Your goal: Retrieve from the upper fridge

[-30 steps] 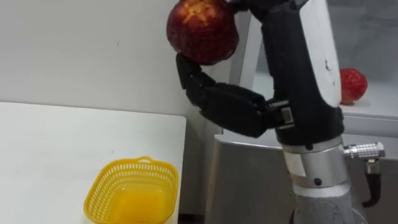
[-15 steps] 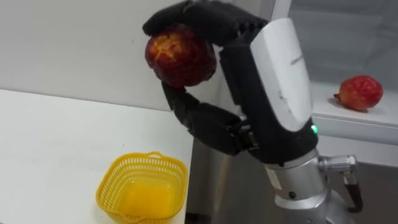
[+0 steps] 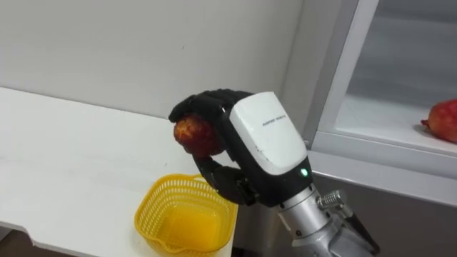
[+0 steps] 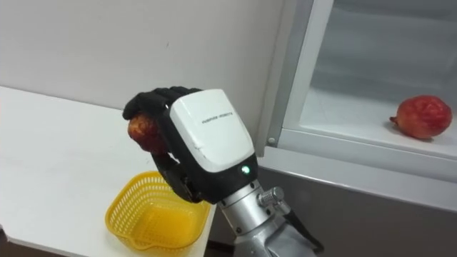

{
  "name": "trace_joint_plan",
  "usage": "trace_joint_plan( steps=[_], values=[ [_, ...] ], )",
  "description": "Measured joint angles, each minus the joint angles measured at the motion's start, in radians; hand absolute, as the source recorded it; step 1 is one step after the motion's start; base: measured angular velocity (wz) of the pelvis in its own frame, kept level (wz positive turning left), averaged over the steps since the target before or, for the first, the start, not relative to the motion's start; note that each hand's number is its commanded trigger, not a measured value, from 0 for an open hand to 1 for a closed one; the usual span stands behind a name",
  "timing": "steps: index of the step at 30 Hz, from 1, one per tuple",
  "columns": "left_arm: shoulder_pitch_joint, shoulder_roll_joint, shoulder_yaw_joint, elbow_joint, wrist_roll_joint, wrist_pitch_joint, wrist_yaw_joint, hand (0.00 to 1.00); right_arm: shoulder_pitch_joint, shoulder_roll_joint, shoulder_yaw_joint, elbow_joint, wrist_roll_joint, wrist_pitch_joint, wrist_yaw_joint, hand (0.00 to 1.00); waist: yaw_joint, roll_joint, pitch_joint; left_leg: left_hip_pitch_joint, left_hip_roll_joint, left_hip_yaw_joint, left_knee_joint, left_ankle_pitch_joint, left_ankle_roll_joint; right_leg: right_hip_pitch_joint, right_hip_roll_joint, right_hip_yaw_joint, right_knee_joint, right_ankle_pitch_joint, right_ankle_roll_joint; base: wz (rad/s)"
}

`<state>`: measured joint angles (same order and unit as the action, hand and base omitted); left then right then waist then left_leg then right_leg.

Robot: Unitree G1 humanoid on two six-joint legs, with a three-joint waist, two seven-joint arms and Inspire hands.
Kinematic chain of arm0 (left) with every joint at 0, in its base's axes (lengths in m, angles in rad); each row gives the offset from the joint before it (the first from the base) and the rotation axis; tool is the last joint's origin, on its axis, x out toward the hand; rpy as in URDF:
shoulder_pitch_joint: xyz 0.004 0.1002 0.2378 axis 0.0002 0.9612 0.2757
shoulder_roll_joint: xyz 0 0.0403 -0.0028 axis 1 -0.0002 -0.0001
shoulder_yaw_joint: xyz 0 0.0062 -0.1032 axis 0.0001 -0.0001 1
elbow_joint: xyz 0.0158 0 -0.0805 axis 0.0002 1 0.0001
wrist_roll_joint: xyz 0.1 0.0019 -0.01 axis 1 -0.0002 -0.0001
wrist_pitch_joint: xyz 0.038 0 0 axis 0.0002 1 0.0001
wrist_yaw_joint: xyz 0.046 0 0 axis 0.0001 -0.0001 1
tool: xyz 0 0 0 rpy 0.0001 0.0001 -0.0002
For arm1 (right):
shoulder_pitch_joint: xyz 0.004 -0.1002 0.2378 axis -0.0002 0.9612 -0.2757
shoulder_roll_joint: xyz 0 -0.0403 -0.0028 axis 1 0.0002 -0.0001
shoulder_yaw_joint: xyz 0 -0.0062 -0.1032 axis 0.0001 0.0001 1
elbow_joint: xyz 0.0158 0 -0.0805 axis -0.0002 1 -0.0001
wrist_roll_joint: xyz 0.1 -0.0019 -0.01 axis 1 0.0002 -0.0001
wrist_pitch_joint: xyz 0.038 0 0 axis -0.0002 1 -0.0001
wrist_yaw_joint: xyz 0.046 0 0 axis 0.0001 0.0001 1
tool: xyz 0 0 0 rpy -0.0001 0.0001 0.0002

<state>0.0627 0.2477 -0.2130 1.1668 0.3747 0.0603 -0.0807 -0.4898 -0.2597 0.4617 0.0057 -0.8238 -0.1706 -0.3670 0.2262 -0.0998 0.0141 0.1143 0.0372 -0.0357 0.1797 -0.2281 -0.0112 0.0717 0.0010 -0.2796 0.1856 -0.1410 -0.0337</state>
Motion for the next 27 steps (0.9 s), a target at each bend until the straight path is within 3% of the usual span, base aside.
trace_joint_plan(
  steps=[14, 27],
  values=[
    [0.009, 0.000, 0.012, -0.001, -0.011, 0.003, 0.009, 0.00, 0.012, 0.000, 0.029, 0.135, -0.006, 0.031, 0.000, 1.00, 0.028, -0.013, -0.0090, -0.003, -0.001, -0.006, 0.004, 0.000, 0.000, 0.001, -0.003, -0.031, 0.000, 0.000, 0.000, 0.01],
    [0.021, 0.002, 0.014, -0.030, -0.011, 0.004, 0.008, 0.00, 0.027, 0.001, 0.030, 0.201, 0.003, 0.039, 0.022, 1.00, 0.032, -0.020, -0.0042, -0.003, -0.005, -0.007, 0.001, 0.000, 0.000, 0.005, -0.008, -0.035, -0.001, -0.005, 0.001, 0.00]
  ],
)
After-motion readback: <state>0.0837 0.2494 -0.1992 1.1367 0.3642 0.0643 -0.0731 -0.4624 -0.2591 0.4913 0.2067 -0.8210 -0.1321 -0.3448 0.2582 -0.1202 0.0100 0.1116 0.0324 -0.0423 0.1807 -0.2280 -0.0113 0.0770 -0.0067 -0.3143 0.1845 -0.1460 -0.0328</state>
